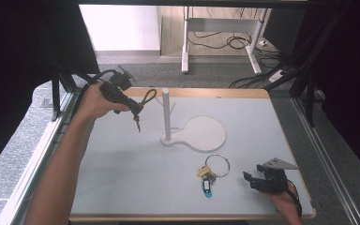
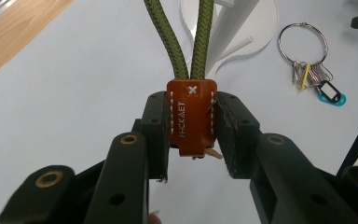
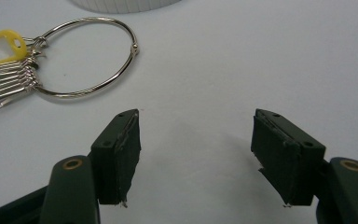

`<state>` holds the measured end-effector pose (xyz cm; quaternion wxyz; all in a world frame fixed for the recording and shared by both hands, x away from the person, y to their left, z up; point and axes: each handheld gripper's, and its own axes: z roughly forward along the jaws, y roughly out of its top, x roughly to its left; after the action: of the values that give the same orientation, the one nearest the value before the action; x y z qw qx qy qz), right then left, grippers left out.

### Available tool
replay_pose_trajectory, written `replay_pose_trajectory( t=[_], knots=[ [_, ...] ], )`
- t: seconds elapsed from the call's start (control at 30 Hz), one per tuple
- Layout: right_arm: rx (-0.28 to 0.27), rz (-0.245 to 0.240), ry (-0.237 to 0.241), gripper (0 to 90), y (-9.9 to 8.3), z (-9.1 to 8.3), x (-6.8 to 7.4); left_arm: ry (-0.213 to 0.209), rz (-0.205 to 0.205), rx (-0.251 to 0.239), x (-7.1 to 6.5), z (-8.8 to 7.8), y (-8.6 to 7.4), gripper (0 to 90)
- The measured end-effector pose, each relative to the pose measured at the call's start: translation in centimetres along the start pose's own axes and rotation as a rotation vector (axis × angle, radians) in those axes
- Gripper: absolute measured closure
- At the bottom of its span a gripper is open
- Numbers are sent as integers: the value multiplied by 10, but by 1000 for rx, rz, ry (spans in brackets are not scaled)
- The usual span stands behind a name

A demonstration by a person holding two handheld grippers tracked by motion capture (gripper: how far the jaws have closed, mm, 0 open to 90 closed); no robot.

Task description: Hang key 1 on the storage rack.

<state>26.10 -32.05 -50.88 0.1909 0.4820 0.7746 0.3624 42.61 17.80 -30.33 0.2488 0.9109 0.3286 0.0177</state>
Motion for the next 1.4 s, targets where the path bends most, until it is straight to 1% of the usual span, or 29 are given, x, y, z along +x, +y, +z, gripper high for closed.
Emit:
replay_pose_trajectory(
  t=[0.17, 0.27, 0.37, 0.63, 0.77, 0.93, 1.2, 1.4],
  knots=[
    [1, -1, 0, 328, 0, 0, 0, -3, 4, 5, -1, 3, 2, 665],
    [-4, 0, 0, 328, 0, -1, 0, 0, 13, 18, -2, 6, 3, 665],
    [-4, 0, -1, 328, 0, -1, 0, 0, 14, 17, -2, 9, 3, 665],
    [-2, -1, -1, 328, 0, -1, -1, -8, 29, 29, -7, 17, 7, 665],
    [-5, -2, -2, 328, 0, -2, 0, -6, 44, 48, -9, 20, 7, 664],
    [1, 0, -4, 328, 0, -1, 0, -8, 39, 52, -11, 23, 6, 664],
    [1, 1, -6, 328, 0, -2, 0, -2, 51, 72, -11, 30, 7, 664],
    [0, 1, -6, 328, 0, -2, 0, -1, 59, 85, -14, 39, 9, 662]
  ],
)
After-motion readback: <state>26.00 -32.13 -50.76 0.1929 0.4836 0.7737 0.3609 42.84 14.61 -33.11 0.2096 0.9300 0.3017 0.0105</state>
